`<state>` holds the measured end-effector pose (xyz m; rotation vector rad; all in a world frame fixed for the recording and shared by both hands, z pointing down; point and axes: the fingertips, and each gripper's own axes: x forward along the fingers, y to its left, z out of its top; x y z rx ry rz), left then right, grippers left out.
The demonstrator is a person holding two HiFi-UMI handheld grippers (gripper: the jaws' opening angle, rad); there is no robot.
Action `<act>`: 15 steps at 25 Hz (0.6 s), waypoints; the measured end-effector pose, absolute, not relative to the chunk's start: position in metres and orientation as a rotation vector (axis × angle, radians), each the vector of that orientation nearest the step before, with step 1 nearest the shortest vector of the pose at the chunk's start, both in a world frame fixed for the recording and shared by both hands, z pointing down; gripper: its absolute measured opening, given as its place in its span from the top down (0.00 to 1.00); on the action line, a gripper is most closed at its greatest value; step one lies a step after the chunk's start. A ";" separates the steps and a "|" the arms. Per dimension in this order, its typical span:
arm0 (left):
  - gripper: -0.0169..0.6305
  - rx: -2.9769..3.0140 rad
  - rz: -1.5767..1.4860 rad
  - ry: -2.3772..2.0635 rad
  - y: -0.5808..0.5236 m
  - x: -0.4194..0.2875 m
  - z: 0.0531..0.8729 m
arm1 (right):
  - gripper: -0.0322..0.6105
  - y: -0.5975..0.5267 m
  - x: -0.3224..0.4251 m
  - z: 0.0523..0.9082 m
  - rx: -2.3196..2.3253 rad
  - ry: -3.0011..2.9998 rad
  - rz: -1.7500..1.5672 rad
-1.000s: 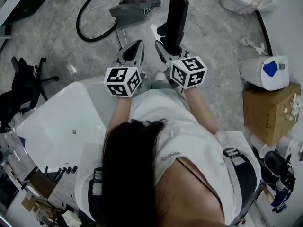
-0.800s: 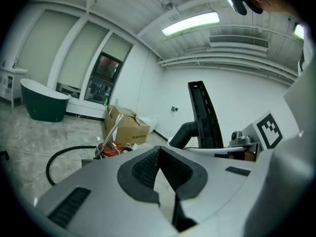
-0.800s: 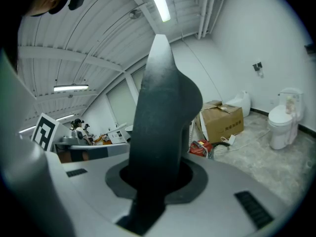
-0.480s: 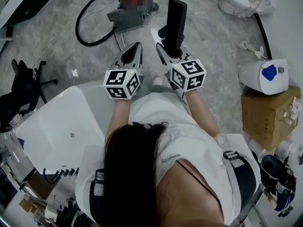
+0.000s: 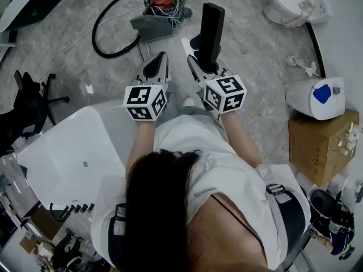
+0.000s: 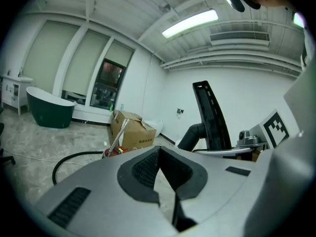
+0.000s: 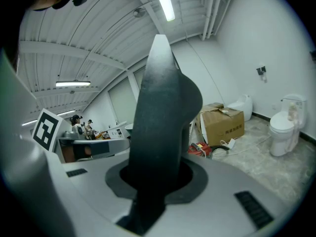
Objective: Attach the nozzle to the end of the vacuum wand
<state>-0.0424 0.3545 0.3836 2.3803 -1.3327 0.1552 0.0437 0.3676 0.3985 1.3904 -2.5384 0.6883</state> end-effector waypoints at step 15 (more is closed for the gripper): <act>0.97 2.403 0.186 -1.297 0.284 -0.051 0.392 | 0.81 0.298 0.026 0.402 1.408 -2.515 0.677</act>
